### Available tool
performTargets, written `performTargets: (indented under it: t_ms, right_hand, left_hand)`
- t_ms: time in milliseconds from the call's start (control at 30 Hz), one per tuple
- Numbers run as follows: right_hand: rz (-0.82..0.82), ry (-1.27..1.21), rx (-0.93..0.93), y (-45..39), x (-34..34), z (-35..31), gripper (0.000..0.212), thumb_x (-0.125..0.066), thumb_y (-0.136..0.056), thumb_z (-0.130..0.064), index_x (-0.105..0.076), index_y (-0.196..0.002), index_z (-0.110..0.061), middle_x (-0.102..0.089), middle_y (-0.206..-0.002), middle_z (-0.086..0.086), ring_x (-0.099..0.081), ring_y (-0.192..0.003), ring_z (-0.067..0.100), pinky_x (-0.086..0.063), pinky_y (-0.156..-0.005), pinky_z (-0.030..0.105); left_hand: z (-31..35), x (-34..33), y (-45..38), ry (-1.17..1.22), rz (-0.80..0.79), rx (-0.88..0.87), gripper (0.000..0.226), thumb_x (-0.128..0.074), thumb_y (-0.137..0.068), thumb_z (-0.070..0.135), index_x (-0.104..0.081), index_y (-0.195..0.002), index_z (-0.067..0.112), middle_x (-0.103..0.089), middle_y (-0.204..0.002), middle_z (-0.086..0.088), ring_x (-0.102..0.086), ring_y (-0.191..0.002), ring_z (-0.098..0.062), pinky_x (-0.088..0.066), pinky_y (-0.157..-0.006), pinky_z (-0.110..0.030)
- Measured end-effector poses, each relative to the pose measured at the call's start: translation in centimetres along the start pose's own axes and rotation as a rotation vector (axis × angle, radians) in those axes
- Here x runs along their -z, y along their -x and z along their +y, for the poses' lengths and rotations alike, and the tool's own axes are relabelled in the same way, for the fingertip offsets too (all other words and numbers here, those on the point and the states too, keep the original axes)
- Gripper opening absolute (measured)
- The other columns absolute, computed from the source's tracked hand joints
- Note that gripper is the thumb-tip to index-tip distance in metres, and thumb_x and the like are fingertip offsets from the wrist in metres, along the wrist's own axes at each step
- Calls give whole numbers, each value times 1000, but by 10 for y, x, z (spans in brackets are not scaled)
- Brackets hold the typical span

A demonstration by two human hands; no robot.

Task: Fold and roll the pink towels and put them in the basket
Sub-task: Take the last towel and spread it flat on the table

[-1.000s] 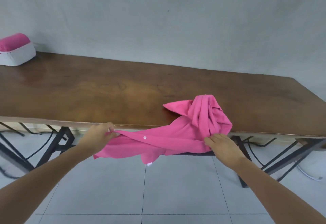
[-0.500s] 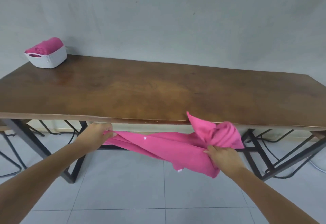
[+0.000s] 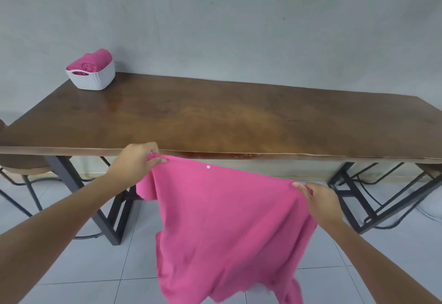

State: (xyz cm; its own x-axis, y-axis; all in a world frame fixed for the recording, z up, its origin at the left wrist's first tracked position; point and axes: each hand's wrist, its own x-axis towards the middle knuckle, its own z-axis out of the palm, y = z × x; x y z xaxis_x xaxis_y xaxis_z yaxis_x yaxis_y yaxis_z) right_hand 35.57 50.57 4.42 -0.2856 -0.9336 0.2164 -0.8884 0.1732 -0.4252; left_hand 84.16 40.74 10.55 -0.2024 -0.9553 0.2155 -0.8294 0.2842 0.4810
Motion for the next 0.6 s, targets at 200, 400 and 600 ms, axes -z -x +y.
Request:
performTargets:
  t_ms: [200,400,600]
  right_hand:
    - [-192,-112,-136,22,-16,-24,67,-56,-79,-80,-28,-58,-22,-24,-52,-5,-26,-49,15,-23,-56,33]
    - [-303,-119,16,38,-24,-34,56,-49,-95,-63,-33,-59,-22,-32,-53,-8,-33,-51,10,-29,-58,31]
    - [-362,-33,-44,41,-30,-31,48,-42,-104,-44,-43,-65,-17,-49,-62,-5,-49,-63,14,-38,-61,26]
  left_hand:
    - [-23,26,1,23,129,76,28,-78,-84,30,-58,-70,17,-59,-60,-2,-55,-60,-21,-42,-54,-32]
    - [-49,34,4,-21,87,182,30,-80,-83,26,-55,-70,16,-60,-65,-5,-55,-63,-23,-40,-54,-33]
    - [-62,24,9,-12,13,50,25,-67,-90,10,-44,-84,16,-57,-63,-2,-51,-55,-22,-37,-52,-33]
